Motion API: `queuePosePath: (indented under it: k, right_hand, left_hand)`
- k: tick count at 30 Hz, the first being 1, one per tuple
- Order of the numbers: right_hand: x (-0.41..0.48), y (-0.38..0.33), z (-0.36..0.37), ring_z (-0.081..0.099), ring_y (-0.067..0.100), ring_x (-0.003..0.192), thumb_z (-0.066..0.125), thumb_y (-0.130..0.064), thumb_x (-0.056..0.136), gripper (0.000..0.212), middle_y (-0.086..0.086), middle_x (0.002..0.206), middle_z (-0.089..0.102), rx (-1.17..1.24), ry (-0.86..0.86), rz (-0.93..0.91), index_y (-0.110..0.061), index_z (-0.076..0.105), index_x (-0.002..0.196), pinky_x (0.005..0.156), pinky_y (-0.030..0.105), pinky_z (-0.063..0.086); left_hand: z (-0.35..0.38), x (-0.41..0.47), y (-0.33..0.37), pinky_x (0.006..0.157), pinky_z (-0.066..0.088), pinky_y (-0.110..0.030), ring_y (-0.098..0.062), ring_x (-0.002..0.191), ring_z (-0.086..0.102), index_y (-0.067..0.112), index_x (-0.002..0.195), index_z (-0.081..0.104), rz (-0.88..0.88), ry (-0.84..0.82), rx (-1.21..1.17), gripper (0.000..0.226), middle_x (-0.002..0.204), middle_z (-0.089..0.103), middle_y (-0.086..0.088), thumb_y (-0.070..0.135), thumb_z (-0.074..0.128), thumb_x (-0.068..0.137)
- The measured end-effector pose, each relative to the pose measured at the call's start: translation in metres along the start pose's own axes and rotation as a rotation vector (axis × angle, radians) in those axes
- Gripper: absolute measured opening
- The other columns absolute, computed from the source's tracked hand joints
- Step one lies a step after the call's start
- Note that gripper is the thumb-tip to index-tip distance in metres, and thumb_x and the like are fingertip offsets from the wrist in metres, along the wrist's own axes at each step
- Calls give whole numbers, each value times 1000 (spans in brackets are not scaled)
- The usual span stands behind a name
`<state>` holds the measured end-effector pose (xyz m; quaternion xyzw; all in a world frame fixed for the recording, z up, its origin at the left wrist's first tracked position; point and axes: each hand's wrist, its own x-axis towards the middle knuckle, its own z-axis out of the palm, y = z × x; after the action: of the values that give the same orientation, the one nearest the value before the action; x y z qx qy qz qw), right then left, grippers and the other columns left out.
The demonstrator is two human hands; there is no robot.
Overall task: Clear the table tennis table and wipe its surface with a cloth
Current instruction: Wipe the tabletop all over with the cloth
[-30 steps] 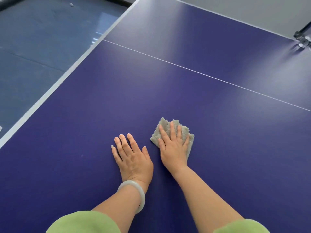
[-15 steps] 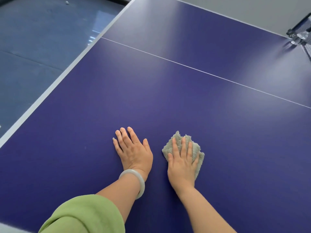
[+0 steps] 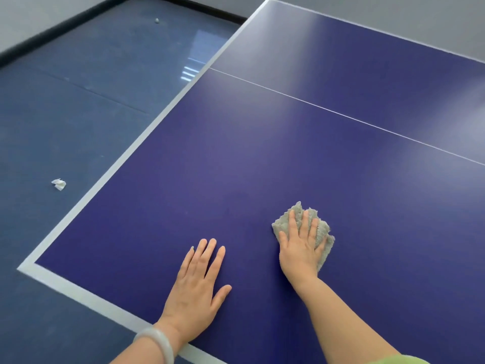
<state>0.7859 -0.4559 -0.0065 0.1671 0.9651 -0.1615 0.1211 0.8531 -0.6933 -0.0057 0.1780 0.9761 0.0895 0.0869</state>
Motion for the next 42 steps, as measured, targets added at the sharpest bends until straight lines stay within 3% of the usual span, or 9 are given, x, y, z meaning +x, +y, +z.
queuePosePath:
  k: [5, 11, 13, 16, 21, 25, 29, 36, 42]
  right_hand:
    - [-40, 15, 15, -26, 10, 148, 5, -46, 103, 55, -16, 161, -23, -181, -48, -546, -42, -14, 153, 118, 41, -20]
    - [18, 1, -5, -17, 15, 151, 17, -40, 105, 56, -4, 165, -14, -10, 93, 219, -35, -5, 157, 119, 49, -10]
    - [28, -35, -3, -15, 19, 151, 21, -37, 106, 57, -2, 165, -13, 65, 51, 248, -33, -2, 158, 119, 51, -8]
    - [6, -74, 18, -23, 13, 149, 23, -39, 106, 57, -11, 162, -21, -21, -29, -244, -40, -7, 155, 119, 46, -15]
    - [-32, -37, 25, -25, 4, 147, 14, -46, 103, 54, -21, 161, -19, -133, -111, -628, -48, -8, 153, 119, 38, -18]
    - [-17, -19, 11, -26, 3, 146, 17, -43, 105, 55, -20, 162, -17, -119, -65, -357, -47, -9, 152, 121, 44, -12]
    - [-14, -67, 25, -17, 17, 151, 20, -40, 105, 59, -4, 164, -17, -123, 34, -23, -35, -9, 156, 120, 52, -5]
    - [-55, -62, 40, 3, 18, 153, 21, -43, 104, 56, -9, 166, 7, -306, -57, -857, -32, 11, 158, 120, 51, -3]
    - [37, -97, 16, -19, 11, 149, 23, -39, 106, 55, -7, 165, -11, -36, -25, -145, -39, 0, 156, 119, 50, -12]
  left_hand:
    - [0, 3, 3, 115, 17, -47, -29, 149, 18, 11, 153, 28, -1, -23, 69, 69, 160, 24, -12, 51, 31, 98]
    - [5, 3, 1, 122, 5, -49, -27, 151, -7, 15, 157, 4, -21, -66, 57, 69, 165, 1, -8, 52, 17, 100]
    - [5, 3, 0, 121, 0, -48, -25, 151, -11, 16, 157, 1, -22, -62, 54, 69, 165, -4, -7, 52, 17, 100]
    - [2, 2, -1, 121, -5, -46, -22, 150, -16, 17, 157, 0, -9, -48, 5, 68, 164, -10, -5, 51, 18, 101]
    - [-17, -5, -25, 114, 36, -46, -25, 140, 39, 9, 139, 52, -55, 182, -166, 49, 146, 47, -9, 30, 36, 98]
    - [-21, -12, -76, 120, 22, -48, -31, 146, 27, 3, 148, 36, -479, 211, -106, 61, 154, 33, -17, 40, 26, 100]
    - [-15, -9, -86, 119, 24, -51, -34, 147, 25, 0, 150, 31, -550, 141, 26, 60, 156, 30, -20, 38, 25, 103]
    - [-13, -9, -89, 117, 27, -51, -34, 145, 29, 1, 149, 35, -543, 135, 39, 66, 153, 35, -19, 39, 17, 98]
    - [-13, -7, -88, 117, 28, -51, -34, 144, 31, 2, 148, 36, -552, 134, 46, 65, 153, 36, -19, 37, 17, 97]
